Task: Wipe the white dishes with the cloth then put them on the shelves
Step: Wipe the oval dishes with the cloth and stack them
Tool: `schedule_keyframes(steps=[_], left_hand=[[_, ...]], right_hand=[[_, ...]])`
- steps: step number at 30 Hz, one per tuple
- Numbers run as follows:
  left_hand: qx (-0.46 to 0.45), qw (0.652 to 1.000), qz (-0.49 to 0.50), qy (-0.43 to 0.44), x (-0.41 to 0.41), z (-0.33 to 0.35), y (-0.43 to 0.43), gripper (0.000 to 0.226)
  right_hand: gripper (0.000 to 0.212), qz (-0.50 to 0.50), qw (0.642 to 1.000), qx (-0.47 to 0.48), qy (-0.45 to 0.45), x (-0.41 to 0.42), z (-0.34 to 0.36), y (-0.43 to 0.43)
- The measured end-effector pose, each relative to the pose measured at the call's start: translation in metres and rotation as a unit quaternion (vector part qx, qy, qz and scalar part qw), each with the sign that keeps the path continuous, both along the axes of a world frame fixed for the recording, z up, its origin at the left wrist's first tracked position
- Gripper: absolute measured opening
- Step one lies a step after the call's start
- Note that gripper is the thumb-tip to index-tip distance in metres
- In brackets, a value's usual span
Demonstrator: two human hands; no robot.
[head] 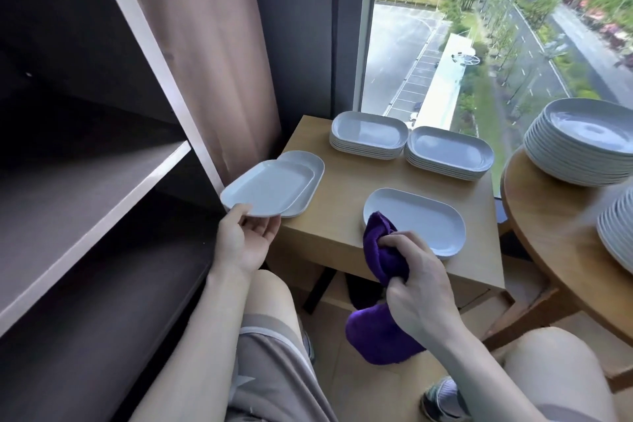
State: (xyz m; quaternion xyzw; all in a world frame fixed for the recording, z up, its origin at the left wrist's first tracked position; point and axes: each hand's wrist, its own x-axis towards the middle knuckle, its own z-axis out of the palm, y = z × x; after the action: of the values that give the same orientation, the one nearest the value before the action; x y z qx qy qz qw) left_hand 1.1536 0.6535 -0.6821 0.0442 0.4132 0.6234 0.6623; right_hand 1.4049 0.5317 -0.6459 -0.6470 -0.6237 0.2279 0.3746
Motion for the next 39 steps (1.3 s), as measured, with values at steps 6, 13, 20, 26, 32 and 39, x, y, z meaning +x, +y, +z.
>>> schedule_keyframes(steps=[6,13,20,26,32,39], left_hand=[[0.035,0.998,-0.032,-0.031,0.000,0.001,-0.048,0.071],[0.084,0.980,-0.156,-0.087,0.039,0.017,-0.077,0.071],[0.123,0.944,-0.286,-0.111,0.065,0.020,-0.105,0.058],[0.080,0.952,-0.279,-0.100,0.071,0.017,-0.104,0.053],[0.070,0.952,-0.286,-0.088,0.074,0.016,-0.106,0.061],[0.072,0.950,-0.299,-0.061,0.080,0.017,-0.104,0.081]], right_hand=[[0.057,-0.002,0.995,0.031,0.099,-0.005,0.025,-0.010],[0.061,0.013,0.989,0.020,0.145,-0.018,0.040,-0.012],[0.071,0.045,0.986,-0.041,0.157,-0.028,0.036,-0.006],[0.076,0.131,0.977,-0.092,-0.140,-0.022,0.012,-0.017],[0.058,0.031,0.974,0.035,-0.222,-0.019,-0.002,-0.016],[0.052,0.033,0.985,0.020,-0.168,-0.034,0.010,-0.005]])
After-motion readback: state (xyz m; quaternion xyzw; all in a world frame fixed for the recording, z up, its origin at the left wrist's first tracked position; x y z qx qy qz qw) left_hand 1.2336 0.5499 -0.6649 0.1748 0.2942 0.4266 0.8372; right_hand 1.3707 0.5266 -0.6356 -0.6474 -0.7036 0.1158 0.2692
